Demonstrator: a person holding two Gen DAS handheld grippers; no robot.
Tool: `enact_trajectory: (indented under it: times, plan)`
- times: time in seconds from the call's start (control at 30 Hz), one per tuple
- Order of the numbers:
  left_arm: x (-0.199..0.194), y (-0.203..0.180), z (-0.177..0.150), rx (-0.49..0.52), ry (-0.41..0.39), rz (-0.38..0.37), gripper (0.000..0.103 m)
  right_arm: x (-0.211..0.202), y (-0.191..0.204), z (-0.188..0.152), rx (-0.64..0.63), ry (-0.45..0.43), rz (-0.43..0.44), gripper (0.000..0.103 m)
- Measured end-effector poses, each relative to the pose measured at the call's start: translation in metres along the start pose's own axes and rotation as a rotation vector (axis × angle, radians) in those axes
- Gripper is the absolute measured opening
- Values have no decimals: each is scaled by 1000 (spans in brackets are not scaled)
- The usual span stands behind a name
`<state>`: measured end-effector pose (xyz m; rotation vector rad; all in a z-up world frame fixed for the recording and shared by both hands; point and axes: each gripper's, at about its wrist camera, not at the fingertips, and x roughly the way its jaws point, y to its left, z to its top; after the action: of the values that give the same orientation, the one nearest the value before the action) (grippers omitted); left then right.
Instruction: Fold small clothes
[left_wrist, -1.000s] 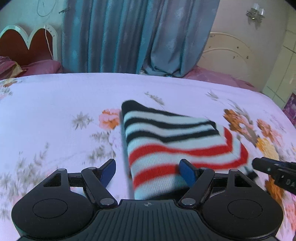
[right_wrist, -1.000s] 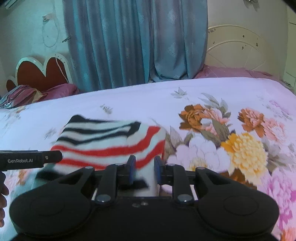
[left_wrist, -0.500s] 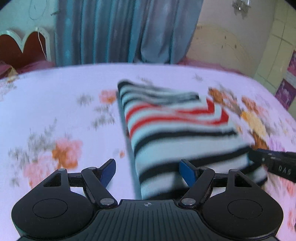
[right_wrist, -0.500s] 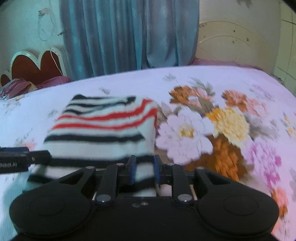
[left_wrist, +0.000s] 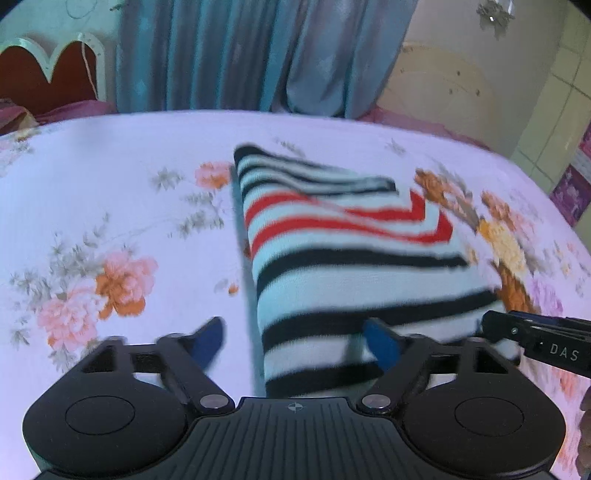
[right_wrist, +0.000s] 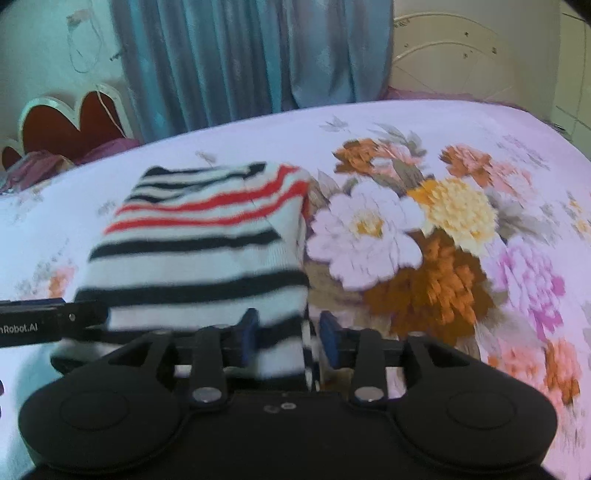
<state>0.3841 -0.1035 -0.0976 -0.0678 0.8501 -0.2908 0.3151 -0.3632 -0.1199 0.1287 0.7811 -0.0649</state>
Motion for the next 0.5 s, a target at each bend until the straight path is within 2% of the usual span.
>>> enact_trajectory:
  times: [0.07,0.13,0.33,0.5]
  plan:
    - [-1,-3,10,1,-34,13,99,4,-4,13,15,-10,21,53]
    - [7,-6,21,5,-20,9,99,13,-9,26,21,-8,33,57]
    - [39,1,35,-74,30,9,99,45,-21,45,55,39,103,61]
    - [61,4,37,-103,51,-49,99,72,-30,53,83,79,167,63]
